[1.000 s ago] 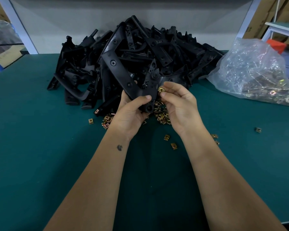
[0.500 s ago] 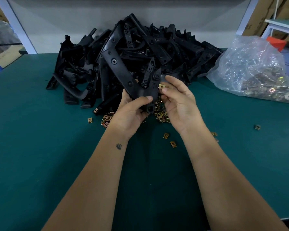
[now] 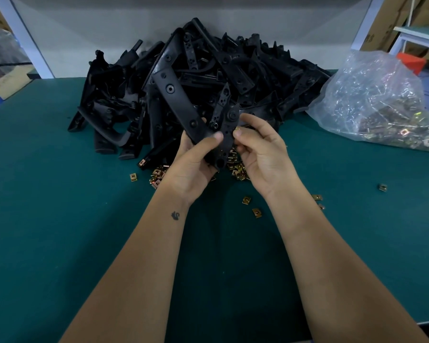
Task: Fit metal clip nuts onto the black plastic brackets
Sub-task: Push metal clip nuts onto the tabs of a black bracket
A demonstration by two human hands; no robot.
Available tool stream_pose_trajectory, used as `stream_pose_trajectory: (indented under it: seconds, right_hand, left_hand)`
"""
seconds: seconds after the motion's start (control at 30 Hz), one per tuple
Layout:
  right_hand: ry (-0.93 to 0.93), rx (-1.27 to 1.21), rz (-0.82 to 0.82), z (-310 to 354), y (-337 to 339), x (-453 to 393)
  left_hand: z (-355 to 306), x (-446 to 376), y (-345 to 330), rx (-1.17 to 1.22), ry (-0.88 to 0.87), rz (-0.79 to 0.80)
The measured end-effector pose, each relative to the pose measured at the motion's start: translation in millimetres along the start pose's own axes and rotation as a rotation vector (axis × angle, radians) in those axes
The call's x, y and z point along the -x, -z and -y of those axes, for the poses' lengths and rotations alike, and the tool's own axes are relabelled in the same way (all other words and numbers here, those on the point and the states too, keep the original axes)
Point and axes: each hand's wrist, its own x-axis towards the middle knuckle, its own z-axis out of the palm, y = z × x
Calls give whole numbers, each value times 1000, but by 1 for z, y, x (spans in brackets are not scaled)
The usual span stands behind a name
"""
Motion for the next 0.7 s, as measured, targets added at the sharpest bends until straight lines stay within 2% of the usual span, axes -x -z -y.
stream_pose_trajectory:
  seconds: [0.17, 0.4, 0.7]
  right_hand:
    - [-8, 91, 41, 0, -1, 2]
    - [-33, 189, 61, 0, 1, 4]
    - [-30, 189, 80, 3, 1, 4]
  left_hand:
    - [-2, 0, 0, 25, 6, -77]
    - [-4, 2, 8, -38, -3, -47]
    - [-5, 1, 10, -44, 13, 8]
